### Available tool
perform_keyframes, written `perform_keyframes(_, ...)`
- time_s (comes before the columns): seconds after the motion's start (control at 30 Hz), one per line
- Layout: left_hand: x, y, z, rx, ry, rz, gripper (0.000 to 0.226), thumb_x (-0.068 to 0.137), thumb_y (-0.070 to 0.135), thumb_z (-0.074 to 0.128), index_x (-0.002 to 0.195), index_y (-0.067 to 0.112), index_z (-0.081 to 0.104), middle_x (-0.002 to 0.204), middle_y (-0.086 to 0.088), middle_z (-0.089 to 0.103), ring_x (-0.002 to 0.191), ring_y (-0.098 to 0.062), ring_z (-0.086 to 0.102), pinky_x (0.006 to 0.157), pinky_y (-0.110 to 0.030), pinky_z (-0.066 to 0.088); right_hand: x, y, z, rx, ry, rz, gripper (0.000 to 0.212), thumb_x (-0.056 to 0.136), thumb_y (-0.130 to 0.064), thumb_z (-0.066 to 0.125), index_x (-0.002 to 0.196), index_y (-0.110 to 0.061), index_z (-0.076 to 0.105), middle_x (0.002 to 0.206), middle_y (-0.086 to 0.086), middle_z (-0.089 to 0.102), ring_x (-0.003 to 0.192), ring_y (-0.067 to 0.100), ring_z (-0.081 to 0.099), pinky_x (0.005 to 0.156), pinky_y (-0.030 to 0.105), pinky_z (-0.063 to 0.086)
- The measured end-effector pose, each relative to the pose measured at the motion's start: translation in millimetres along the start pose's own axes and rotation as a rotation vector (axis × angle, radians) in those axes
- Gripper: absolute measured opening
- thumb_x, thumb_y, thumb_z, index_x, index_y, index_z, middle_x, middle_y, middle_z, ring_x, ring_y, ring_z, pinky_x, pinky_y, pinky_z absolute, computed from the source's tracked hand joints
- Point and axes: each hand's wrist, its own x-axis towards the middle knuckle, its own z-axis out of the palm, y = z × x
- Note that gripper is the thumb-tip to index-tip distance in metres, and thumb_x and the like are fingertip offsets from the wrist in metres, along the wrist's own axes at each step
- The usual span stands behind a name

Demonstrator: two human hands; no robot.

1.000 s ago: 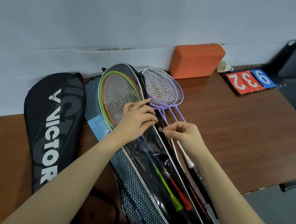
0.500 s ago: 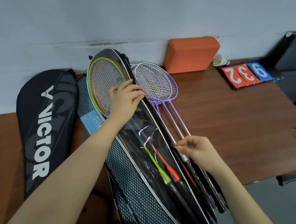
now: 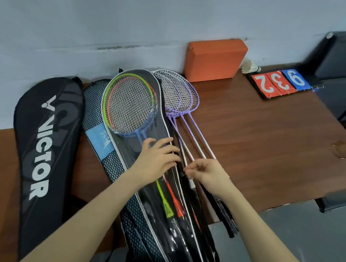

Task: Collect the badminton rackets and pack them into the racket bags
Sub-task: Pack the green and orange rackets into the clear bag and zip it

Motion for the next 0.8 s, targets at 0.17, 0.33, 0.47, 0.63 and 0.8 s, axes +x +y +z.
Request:
perform_keyframes(0.17, 14, 1, 2, -0.069, -0.146, -0.016, 0.018, 0.091, 0.036, 0.051, 0.098, 0.032, 0.067, 0.121, 0.015, 0.057, 0.135, -0.016, 0.031, 0.097, -0.041, 0.012, -3, 9, 1, 0.010, 0.015, 0.005, 0.014, 0.086, -0.008, 0.064, 0.075, -0.016, 0.067, 0.067, -0.005, 0.063, 0.060, -0.004, 0.056, 0.063, 0.009, 0.044)
perform_keyframes(0.33, 25, 2, 3, -0.147, -0.319, 0.026, 0.016, 0.090, 0.035, 0.055, 0.104, 0.034, 0.064, 0.123, 0.018, 0.051, 0.137, -0.009, 0.016, 0.101, -0.039, 0.005, -10, 17, -2, 0.004, 0.023, 0.009, 0.008, 0.088, -0.009, 0.062, 0.085, -0.008, 0.070, 0.073, 0.003, 0.065, 0.064, 0.005, 0.057, 0.063, 0.010, 0.045)
perform_keyframes(0.47, 22, 9, 7, -0.232, -0.173, -0.040, 0.007, 0.086, 0.027, 0.062, 0.092, 0.027, 0.066, 0.103, 0.017, 0.051, 0.128, -0.012, 0.028, 0.096, -0.032, 0.007, -12, 22, -3, -0.147, 0.071, -0.051, 0.013, 0.087, -0.015, 0.064, 0.096, -0.014, 0.073, 0.083, -0.005, 0.066, 0.077, 0.004, 0.060, 0.070, 0.008, 0.045)
perform_keyframes(0.63, 19, 6, -2, -0.271, -0.045, -0.075, 0.007, 0.081, 0.033, 0.065, 0.083, 0.031, 0.072, 0.092, 0.022, 0.052, 0.120, -0.012, 0.039, 0.090, -0.027, 0.008, -12, 19, -8, -0.247, 0.037, -0.164, 0.016, 0.084, -0.016, 0.069, 0.098, -0.011, 0.074, 0.080, -0.006, 0.060, 0.069, 0.000, 0.055, 0.067, 0.007, 0.040)
perform_keyframes(0.8, 10, 9, -21, -0.305, 0.113, -0.135, 0.016, 0.078, 0.038, 0.058, 0.083, 0.033, 0.072, 0.093, 0.023, 0.054, 0.119, -0.007, 0.037, 0.092, -0.034, 0.014, -3, -1, -15, -0.489, 0.057, -0.470, 0.012, 0.087, -0.020, 0.064, 0.093, -0.015, 0.074, 0.084, -0.004, 0.065, 0.076, 0.010, 0.059, 0.069, 0.018, 0.044)
